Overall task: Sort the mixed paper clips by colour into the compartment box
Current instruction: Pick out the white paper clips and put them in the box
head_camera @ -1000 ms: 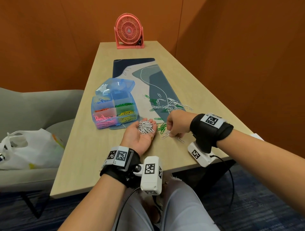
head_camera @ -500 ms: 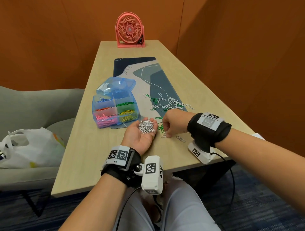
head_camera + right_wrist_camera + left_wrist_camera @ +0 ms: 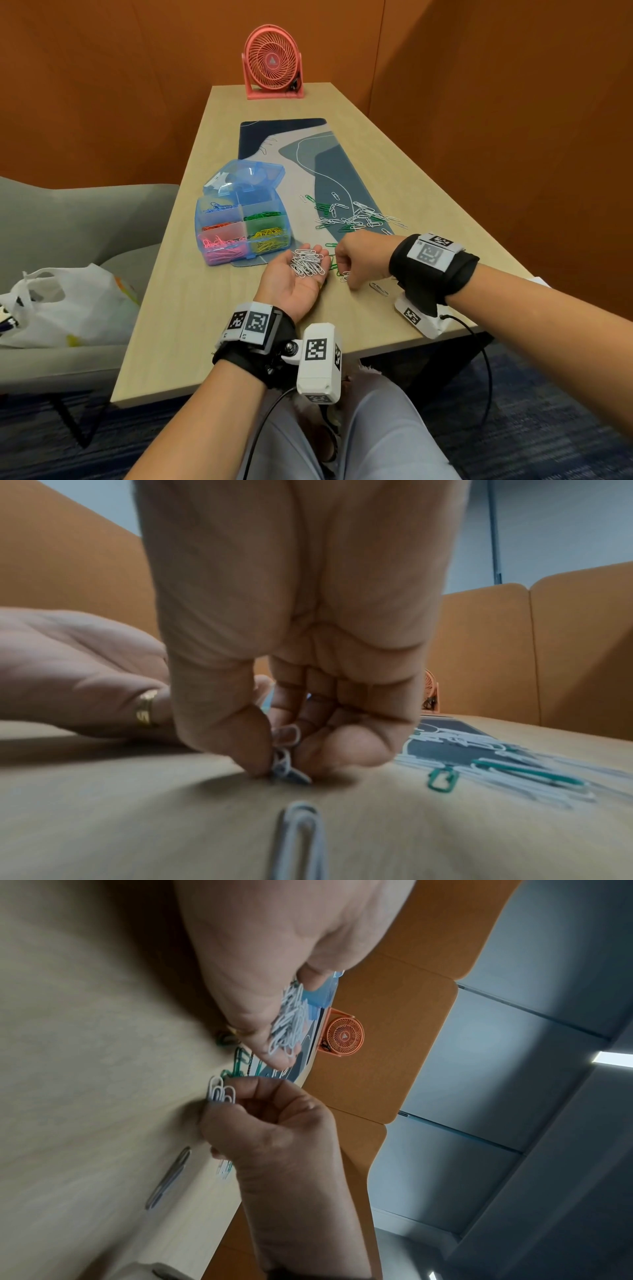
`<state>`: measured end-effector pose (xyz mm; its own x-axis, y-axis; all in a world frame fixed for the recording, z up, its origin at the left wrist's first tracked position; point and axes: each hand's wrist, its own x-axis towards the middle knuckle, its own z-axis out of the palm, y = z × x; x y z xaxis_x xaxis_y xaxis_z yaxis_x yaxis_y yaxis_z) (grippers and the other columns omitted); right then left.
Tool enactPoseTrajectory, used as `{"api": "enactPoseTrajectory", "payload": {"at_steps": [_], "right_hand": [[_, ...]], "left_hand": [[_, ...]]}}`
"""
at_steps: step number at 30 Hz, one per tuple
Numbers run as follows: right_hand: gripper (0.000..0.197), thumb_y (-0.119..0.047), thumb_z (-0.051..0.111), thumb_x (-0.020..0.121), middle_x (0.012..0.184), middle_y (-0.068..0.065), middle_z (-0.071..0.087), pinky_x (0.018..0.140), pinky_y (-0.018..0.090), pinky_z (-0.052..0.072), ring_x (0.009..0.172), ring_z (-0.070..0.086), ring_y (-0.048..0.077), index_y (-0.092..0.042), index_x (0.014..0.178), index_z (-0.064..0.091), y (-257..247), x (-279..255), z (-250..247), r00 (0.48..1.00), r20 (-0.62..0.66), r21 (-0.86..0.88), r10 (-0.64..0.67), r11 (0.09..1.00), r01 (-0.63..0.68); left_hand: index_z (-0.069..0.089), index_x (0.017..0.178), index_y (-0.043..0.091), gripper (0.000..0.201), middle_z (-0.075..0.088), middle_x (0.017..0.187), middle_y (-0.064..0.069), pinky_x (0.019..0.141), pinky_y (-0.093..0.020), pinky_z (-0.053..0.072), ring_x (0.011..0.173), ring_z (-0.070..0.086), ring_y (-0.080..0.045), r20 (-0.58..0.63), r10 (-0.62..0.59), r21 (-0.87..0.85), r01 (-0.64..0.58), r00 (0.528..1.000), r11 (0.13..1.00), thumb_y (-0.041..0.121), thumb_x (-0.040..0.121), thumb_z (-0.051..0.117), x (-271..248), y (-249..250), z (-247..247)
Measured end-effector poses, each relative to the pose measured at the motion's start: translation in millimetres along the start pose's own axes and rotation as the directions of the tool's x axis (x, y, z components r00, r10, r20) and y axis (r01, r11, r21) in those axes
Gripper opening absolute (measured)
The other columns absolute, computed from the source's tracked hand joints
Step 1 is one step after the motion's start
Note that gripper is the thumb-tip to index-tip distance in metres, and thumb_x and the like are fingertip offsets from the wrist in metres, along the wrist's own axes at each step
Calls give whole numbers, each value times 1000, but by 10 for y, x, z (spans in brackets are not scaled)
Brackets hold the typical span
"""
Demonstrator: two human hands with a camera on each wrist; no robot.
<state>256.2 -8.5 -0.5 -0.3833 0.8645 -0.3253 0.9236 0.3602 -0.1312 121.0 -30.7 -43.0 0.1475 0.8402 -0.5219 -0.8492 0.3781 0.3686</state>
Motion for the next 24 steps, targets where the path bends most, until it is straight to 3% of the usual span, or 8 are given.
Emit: {"api": "enactPoseTrajectory", "payload": {"at_steps": [5, 10, 13, 18, 22, 24], "right_hand": [[21, -12, 65, 78, 89, 2, 58, 53, 22, 38, 79, 52, 19, -12, 98, 66, -19, 6, 4, 999, -9, -105, -37, 994, 36], [12, -11, 64, 77, 84, 1, 52, 50, 20, 32, 77, 48, 20, -16, 86, 56, -28, 20, 19, 996, -27, -179, -88, 980, 82], [14, -12, 65, 75, 85, 1, 55, 53, 24, 38, 75, 52, 20, -17, 84, 55, 1, 28, 4, 998, -15, -98, -66, 993, 64], [13, -13, 68, 77, 73, -4, 60, 46, 17, 44, 53, 60, 9, -19, 80, 57, -33, -29, -235, 996, -64, 166, -70, 983, 80], [13, -12, 68, 76, 69, -9, 62, 58, 21, 52, 55, 60, 6, -20, 84, 63, -237, -19, -331, 981, -119, 226, -151, 958, 174], [15, -10, 67, 77, 69, -11, 64, 61, 21, 53, 57, 62, 5, -20, 88, 66, -287, -9, -332, 978, -125, 233, -168, 953, 193]], "left_hand": [[53, 95, 1, 37, 56, 92, -18, 91, -38, 40, 85, 55, -28, 5, -1, 19, 1, 1000, 1000, 25, 103, 25, 0, 4, -10], [53, 94, 4, 36, 57, 93, -16, 91, -37, 39, 85, 54, -27, 10, -7, 32, 7, 1000, 999, 25, 103, 25, 5, 9, -7], [53, 94, 4, 36, 57, 93, -16, 90, -38, 40, 85, 54, -27, 6, -5, 33, 5, 1000, 999, 25, 103, 26, 7, 8, -8], [53, 98, 5, 31, 58, 94, -18, 94, -40, 41, 85, 56, -29, 23, -2, -16, 3, 1000, 1000, 22, 102, 28, -6, -9, 14], [56, 97, -3, 33, 67, 80, -23, 64, -41, 57, 80, 60, -31, 93, -48, -47, 52, 995, 998, 14, 100, 27, -72, -35, 57], [58, 94, -5, 35, 68, 80, -23, 79, -41, 53, 83, 60, -30, 111, -60, -32, 64, 992, 997, 12, 99, 28, -115, -49, 68]]}}
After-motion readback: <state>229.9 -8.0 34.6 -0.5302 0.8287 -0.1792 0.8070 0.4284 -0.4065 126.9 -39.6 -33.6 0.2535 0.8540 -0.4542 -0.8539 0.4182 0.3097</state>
